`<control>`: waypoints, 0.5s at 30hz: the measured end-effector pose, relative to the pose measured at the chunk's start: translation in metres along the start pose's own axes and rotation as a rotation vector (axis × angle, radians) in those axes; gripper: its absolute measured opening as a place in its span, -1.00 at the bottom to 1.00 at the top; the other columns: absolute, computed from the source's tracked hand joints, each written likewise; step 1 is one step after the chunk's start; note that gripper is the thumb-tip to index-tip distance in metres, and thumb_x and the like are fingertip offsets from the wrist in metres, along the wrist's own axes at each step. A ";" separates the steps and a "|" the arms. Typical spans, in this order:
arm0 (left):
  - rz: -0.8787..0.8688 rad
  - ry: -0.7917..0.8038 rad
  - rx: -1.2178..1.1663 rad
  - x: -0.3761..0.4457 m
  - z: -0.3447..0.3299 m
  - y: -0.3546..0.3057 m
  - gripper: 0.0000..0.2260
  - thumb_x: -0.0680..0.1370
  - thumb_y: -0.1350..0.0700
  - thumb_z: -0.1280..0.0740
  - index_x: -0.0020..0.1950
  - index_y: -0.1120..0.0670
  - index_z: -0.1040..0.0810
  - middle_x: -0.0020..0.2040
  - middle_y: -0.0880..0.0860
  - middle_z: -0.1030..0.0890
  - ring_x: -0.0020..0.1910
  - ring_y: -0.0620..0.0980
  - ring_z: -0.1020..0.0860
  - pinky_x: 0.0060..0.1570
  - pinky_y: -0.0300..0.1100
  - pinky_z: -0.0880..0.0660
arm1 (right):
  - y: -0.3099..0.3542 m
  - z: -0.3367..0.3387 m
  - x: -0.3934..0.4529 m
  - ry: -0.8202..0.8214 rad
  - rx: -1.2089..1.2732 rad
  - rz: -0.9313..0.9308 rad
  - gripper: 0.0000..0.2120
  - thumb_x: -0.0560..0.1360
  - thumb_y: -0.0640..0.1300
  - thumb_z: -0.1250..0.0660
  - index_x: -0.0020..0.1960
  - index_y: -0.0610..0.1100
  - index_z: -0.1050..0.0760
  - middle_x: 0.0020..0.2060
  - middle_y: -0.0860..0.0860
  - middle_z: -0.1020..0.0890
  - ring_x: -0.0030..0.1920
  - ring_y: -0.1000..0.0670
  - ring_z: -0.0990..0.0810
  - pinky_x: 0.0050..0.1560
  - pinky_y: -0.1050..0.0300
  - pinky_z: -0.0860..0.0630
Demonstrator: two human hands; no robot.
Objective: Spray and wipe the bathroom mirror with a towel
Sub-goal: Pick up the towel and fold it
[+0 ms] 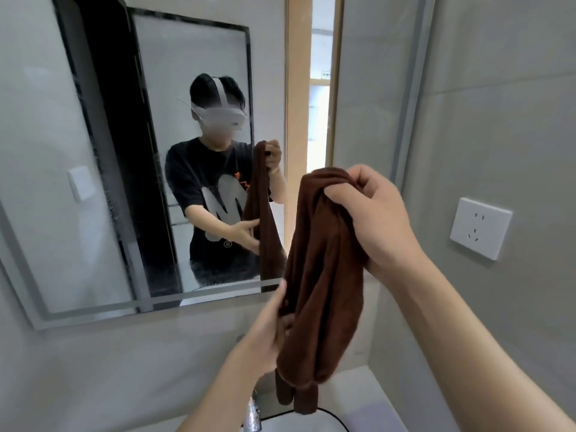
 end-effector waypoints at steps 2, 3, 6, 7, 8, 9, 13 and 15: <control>-0.040 -0.045 0.037 0.003 0.001 -0.011 -0.47 0.51 -0.32 -0.29 0.28 0.02 -0.62 0.06 0.11 -0.74 0.04 0.17 -0.70 0.16 0.07 -0.54 | -0.008 0.015 -0.025 0.020 0.040 -0.009 -0.90 0.47 -0.20 -0.40 -0.19 -0.11 -0.50 -0.31 -0.07 -0.56 -0.28 -0.01 -0.55 -0.28 0.16 -0.48; -0.079 -0.030 0.048 0.007 0.002 -0.019 -0.50 0.54 -0.31 -0.26 0.27 0.01 -0.64 0.13 0.10 -0.72 0.11 0.18 -0.68 0.23 0.10 -0.51 | -0.014 0.022 -0.038 0.030 0.061 -0.018 -0.93 0.43 -0.18 -0.39 -0.19 -0.11 -0.50 -0.32 -0.07 -0.57 -0.28 -0.03 -0.54 -0.29 0.16 -0.47; -0.091 0.081 0.042 0.014 -0.010 -0.037 -0.52 0.59 -0.16 -0.28 0.37 0.13 -0.56 0.29 0.19 -0.61 0.28 0.20 -0.56 0.43 0.18 -0.36 | -0.043 0.040 -0.074 0.047 0.094 -0.064 -0.93 0.37 -0.23 -0.38 -0.21 -0.09 -0.53 -0.34 -0.08 -0.58 -0.30 0.00 -0.51 -0.33 0.25 -0.44; -0.108 0.147 0.050 0.016 -0.015 -0.044 -0.54 0.58 -0.08 -0.32 0.37 0.17 -0.51 0.23 0.21 -0.59 0.25 0.21 -0.56 0.41 0.17 -0.40 | -0.054 0.043 -0.084 0.059 0.101 -0.088 -0.89 0.36 -0.25 -0.38 -0.22 -0.06 -0.55 -0.33 -0.05 -0.60 -0.30 0.03 -0.53 -0.31 0.29 -0.45; -0.135 0.179 0.096 0.013 -0.021 -0.053 -0.51 0.55 -0.01 -0.36 0.42 0.17 -0.45 0.20 0.20 -0.59 0.20 0.20 -0.58 0.32 0.14 -0.48 | -0.067 0.045 -0.092 0.072 0.113 -0.115 -0.85 0.36 -0.28 -0.39 -0.22 -0.03 -0.57 -0.31 -0.04 -0.62 -0.28 0.05 -0.56 -0.27 0.31 -0.48; -0.157 0.205 0.188 0.013 -0.023 -0.059 -0.49 0.52 0.05 -0.37 0.46 0.10 -0.41 0.17 0.17 -0.60 0.16 0.17 -0.60 0.21 0.09 -0.54 | -0.079 0.046 -0.098 0.083 0.126 -0.151 -0.82 0.37 -0.31 -0.40 -0.21 -0.03 -0.58 -0.28 -0.03 -0.64 -0.25 0.06 -0.58 -0.22 0.32 -0.50; -0.165 0.280 0.707 0.001 -0.039 -0.086 -0.32 0.32 0.23 -0.30 0.33 -0.33 -0.34 0.19 0.13 -0.50 0.07 0.12 -0.49 0.04 -0.02 -0.46 | -0.117 0.056 -0.103 0.173 -0.027 -0.288 -0.84 0.43 -0.27 -0.39 -0.14 0.00 -0.55 -0.27 -0.05 -0.61 -0.25 -0.02 -0.52 -0.20 0.15 -0.44; -0.112 0.296 0.906 0.004 -0.039 -0.097 -0.18 0.26 0.32 -0.25 0.32 -0.43 -0.27 0.17 0.09 -0.43 0.03 0.13 -0.42 -0.03 -0.01 -0.41 | -0.128 0.059 -0.099 0.244 -0.212 -0.341 -0.90 0.39 -0.08 -0.39 -0.11 0.05 -0.54 -0.30 -0.10 -0.57 -0.31 -0.03 -0.46 -0.22 0.06 -0.37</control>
Point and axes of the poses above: each hand's wrist, its own x-axis towards the middle knuckle, its own z-axis out of the back of the hand, y = z × x, the point moved 6 cm from there along x, towards the middle knuckle
